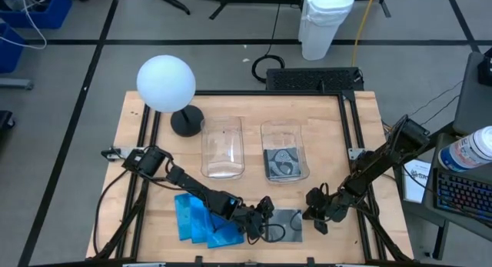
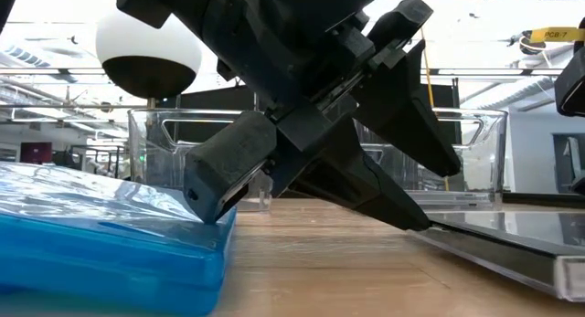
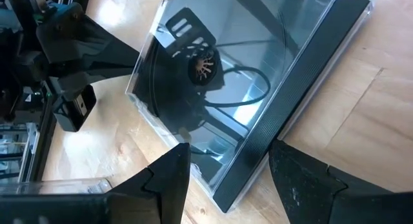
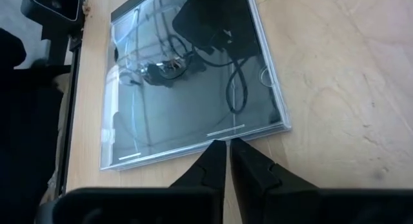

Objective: Pick & place jewel cases by type
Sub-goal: Put the black CD case into the right transparent bin

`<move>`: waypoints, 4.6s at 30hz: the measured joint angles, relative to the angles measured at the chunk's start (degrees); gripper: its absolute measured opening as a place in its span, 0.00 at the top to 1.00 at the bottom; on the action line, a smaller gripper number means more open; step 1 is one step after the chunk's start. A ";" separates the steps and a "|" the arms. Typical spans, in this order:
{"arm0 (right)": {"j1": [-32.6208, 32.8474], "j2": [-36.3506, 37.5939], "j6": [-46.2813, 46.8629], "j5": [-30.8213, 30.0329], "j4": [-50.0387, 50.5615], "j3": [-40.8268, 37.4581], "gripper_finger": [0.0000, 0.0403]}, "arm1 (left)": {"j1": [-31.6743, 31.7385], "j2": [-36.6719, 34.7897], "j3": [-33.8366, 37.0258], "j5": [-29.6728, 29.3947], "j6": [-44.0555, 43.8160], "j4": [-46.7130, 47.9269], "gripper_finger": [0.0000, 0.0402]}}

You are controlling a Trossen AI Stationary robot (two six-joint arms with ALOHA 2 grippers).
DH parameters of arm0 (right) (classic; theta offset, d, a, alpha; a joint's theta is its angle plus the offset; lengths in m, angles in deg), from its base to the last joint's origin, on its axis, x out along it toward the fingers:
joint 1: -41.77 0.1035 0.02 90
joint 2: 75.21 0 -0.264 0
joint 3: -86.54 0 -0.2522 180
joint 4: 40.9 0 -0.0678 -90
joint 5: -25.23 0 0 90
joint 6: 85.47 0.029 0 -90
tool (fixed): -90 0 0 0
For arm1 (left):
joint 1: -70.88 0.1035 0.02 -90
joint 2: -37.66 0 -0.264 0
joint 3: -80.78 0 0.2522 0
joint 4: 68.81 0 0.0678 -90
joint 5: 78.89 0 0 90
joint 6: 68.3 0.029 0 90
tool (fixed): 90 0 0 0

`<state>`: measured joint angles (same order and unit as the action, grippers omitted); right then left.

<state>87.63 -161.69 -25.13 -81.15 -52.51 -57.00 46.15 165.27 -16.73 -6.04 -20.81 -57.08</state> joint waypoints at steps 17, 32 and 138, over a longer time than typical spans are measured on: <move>0.00 0.04 -1.49 -0.11 -0.10 -0.04 0.94 | 0.48 -0.07 -0.04 2.56 1.98 2.22 0.64; 0.00 0.08 -2.21 -0.09 -0.02 -0.09 0.94 | 0.22 -0.07 0.07 2.14 2.46 2.36 0.96; -0.66 5.97 -13.51 -2.47 -1.59 -0.06 0.75 | 1.01 0.07 -0.07 2.15 -4.64 -2.72 0.92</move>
<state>86.97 -155.72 -38.64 -83.62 -54.10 -57.06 47.16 165.34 -16.80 -3.89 -25.45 -59.80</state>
